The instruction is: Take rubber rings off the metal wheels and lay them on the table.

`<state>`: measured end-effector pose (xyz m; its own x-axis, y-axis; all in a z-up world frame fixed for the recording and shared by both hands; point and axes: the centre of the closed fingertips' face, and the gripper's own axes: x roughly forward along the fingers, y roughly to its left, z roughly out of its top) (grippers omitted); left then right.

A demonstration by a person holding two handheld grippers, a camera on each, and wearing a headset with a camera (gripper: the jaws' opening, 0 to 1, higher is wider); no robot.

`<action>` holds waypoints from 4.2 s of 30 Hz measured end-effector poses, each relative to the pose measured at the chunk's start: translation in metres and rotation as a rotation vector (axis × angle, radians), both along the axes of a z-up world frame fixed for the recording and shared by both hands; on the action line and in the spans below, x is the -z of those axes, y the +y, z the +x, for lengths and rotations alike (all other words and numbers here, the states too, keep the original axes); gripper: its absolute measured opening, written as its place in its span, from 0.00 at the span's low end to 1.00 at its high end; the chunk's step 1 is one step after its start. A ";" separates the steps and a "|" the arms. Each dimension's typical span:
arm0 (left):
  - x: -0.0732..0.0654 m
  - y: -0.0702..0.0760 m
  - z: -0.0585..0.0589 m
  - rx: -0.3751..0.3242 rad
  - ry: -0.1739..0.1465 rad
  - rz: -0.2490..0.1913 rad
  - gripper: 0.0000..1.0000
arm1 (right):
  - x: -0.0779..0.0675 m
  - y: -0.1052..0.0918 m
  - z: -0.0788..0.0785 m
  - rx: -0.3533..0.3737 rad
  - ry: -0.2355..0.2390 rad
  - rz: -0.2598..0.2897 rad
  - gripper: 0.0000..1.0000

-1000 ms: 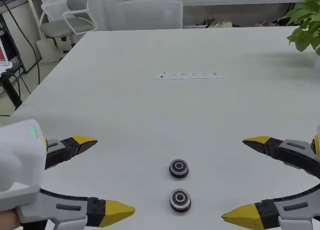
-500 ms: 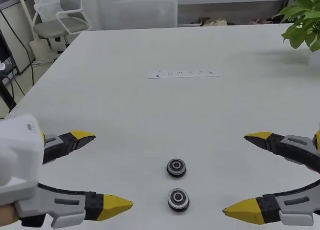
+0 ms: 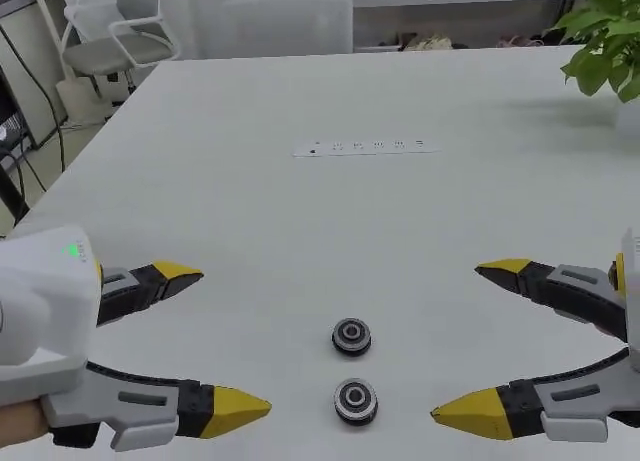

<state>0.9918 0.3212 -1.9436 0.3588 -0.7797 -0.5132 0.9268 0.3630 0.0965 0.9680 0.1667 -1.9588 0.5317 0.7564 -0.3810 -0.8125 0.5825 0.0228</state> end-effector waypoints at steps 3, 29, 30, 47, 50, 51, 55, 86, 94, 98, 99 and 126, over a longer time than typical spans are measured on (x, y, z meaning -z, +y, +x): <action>0.002 -0.002 0.001 0.011 0.000 0.011 0.81 | 0.003 0.003 0.002 -0.008 0.003 -0.001 0.99; 0.037 -0.041 0.009 0.134 0.089 0.003 0.59 | 0.054 0.017 0.017 -0.082 0.047 -0.053 0.79; 0.039 -0.042 0.008 0.140 0.090 0.007 0.58 | 0.056 0.017 0.017 -0.086 0.051 -0.056 0.78; 0.069 -0.065 -0.001 0.238 0.152 0.063 0.46 | 0.086 0.026 0.018 -0.152 0.098 -0.088 0.62; 0.074 -0.068 -0.004 0.261 0.160 0.082 0.44 | 0.090 0.026 0.017 -0.165 0.103 -0.100 0.58; 0.076 -0.069 -0.005 0.268 0.161 0.085 0.43 | 0.091 0.026 0.017 -0.168 0.104 -0.102 0.57; 0.081 -0.075 -0.008 0.283 0.171 0.092 0.42 | 0.095 0.027 0.017 -0.171 0.121 -0.099 0.54; 0.118 -0.097 -0.017 0.352 0.184 0.165 0.11 | 0.110 0.027 0.009 -0.175 0.173 -0.104 0.49; 0.120 -0.098 -0.017 0.388 0.110 0.189 0.08 | 0.111 0.030 0.011 -0.181 0.175 -0.102 0.47; 0.120 -0.098 -0.016 0.386 0.106 0.185 0.08 | 0.111 0.038 0.010 -0.195 0.179 -0.097 0.47; 0.120 -0.098 -0.016 0.384 0.105 0.184 0.08 | 0.111 0.040 0.009 -0.201 0.179 -0.100 0.46; 0.120 -0.102 -0.013 0.359 0.112 0.150 0.08 | 0.120 0.058 0.007 -0.272 0.193 -0.095 0.27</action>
